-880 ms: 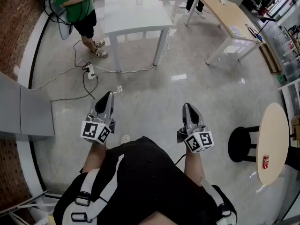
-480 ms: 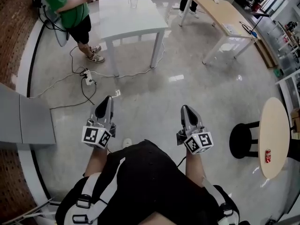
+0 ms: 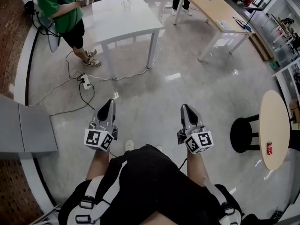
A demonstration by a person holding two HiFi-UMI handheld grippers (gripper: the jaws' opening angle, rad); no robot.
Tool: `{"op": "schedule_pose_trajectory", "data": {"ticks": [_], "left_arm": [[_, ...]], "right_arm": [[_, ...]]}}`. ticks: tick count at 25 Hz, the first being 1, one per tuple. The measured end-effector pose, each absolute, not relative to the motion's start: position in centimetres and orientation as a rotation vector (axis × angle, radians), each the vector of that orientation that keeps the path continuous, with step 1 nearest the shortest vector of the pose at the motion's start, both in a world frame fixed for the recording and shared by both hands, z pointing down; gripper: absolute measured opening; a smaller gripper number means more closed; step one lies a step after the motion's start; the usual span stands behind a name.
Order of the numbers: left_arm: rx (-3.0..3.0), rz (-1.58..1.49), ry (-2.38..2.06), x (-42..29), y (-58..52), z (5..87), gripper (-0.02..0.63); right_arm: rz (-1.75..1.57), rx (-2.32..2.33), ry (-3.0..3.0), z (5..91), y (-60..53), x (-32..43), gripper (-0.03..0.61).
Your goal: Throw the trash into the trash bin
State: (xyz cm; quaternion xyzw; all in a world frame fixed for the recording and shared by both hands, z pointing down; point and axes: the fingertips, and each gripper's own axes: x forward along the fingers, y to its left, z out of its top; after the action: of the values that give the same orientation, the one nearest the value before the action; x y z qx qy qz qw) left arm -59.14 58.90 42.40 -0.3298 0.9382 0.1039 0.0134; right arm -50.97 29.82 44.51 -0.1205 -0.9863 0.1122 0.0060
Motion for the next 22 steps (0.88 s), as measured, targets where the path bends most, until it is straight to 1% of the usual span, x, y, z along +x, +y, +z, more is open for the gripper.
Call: {"op": "schedule_pose_trajectory", "data": {"ticks": [12,22], "left_arm": [[-1.189,0.377,2.831,-61.7,59.1,41.4,0.000],[-1.467,0.356,2.700,-63.2,56.4,41.0,0.000]], "right_arm": [[0.358,-0.225,-3.144,43.0,31.3,-51.0,0.003],[0.351,0.151,-3.137,43.7,30.3,-46.3,0.003]]}}
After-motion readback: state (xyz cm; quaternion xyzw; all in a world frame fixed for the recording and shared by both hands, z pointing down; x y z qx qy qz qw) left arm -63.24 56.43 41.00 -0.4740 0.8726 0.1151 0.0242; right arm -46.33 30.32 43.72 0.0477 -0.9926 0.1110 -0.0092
